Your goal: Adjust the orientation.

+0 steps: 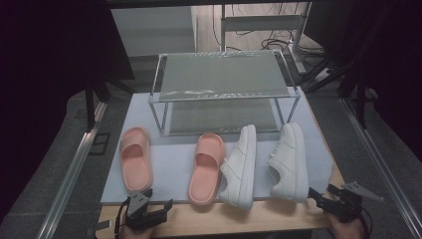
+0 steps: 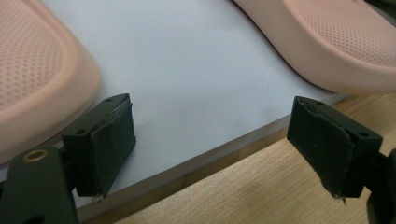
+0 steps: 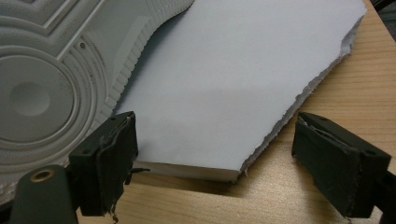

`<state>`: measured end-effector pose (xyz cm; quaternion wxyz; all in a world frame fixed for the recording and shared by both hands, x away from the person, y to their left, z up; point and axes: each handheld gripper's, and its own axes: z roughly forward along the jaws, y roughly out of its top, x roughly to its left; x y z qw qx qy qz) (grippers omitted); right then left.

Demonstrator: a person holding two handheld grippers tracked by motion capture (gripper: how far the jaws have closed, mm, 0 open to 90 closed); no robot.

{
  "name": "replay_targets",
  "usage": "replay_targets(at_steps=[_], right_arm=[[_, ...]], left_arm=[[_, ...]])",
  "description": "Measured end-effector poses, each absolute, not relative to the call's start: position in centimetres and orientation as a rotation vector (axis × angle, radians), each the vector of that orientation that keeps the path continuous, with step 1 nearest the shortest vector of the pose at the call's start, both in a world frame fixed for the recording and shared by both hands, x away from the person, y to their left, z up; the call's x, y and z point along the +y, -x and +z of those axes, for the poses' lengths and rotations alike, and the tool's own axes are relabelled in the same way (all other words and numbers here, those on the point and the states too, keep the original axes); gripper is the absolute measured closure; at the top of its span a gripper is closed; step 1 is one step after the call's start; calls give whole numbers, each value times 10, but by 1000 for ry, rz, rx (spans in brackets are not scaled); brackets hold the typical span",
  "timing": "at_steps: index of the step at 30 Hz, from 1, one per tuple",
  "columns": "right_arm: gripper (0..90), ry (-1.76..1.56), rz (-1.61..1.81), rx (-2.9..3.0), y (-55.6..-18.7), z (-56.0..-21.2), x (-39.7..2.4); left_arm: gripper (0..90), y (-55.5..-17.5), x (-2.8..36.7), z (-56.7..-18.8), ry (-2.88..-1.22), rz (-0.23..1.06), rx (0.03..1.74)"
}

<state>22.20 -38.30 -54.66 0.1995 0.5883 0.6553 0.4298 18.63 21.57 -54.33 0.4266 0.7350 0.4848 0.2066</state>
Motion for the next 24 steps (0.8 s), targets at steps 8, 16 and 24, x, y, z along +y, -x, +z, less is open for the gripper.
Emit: replay_targets(at_steps=[8,16,24], right_arm=[[148,-1646,1207,1835,-222,-547,-383],[149,-1644,1209,1836,-222,-547,-384],[151,-1643,1211,1837,-222,-547,-384]], left_arm=[[149,-186,216,-543,-1836,516,1212],[151,-186,213,-544,-1849,539,1213],[177,-185,218,-544,-1813,514,1220]])
